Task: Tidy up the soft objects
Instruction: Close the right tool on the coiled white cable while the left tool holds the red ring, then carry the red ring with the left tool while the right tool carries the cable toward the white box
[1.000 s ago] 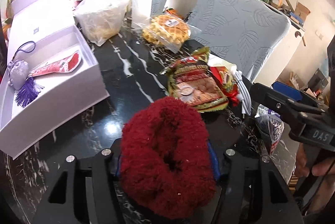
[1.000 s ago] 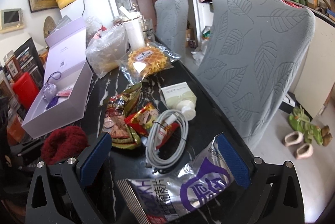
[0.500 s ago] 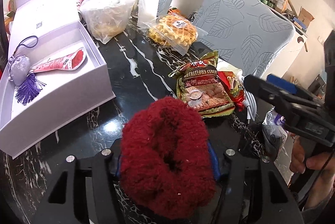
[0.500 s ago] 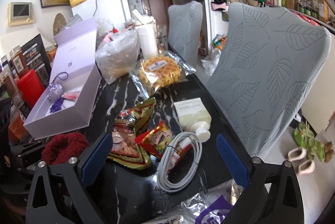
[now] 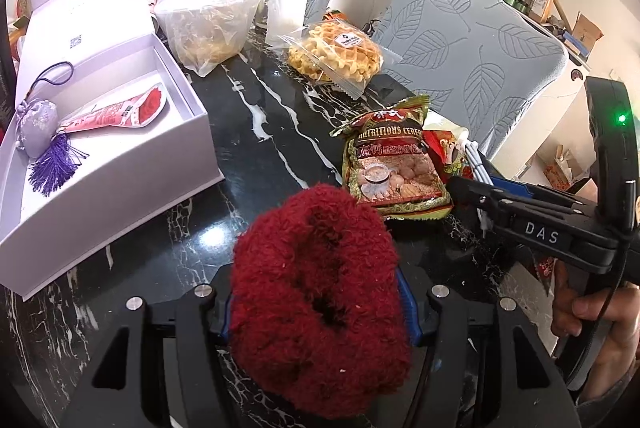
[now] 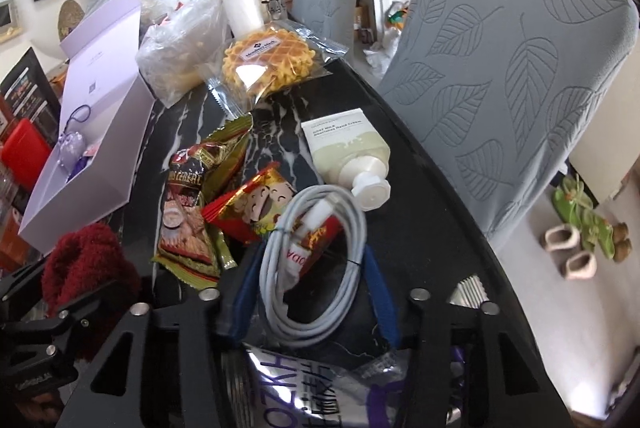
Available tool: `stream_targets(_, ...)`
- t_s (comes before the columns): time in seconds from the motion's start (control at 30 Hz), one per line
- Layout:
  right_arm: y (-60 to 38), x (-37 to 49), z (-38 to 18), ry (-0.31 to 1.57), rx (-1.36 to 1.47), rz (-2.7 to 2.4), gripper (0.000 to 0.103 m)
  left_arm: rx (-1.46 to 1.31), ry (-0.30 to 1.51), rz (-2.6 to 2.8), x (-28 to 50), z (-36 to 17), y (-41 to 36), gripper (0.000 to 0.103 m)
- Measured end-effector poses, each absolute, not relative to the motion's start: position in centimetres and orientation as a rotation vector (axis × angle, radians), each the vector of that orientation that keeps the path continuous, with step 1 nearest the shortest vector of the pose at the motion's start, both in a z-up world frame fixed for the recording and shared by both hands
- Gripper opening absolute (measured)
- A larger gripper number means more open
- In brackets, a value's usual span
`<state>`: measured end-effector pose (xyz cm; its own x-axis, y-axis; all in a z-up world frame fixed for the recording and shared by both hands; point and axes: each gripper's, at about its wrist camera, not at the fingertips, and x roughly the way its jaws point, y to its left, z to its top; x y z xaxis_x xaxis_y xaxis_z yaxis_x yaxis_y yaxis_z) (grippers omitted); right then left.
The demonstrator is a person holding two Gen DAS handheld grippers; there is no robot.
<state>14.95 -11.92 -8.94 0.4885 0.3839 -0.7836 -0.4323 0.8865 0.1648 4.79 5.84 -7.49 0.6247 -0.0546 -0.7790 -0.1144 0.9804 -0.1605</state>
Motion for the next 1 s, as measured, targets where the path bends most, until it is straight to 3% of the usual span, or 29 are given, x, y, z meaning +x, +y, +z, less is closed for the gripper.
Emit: stream_targets(1.0, -9.7, 8.8, -4.4, 0.826, -0.038, 0.624, 0.041, -0.221, 0.781, 0.135, -1.4, -3.8, 8.2, 0.059)
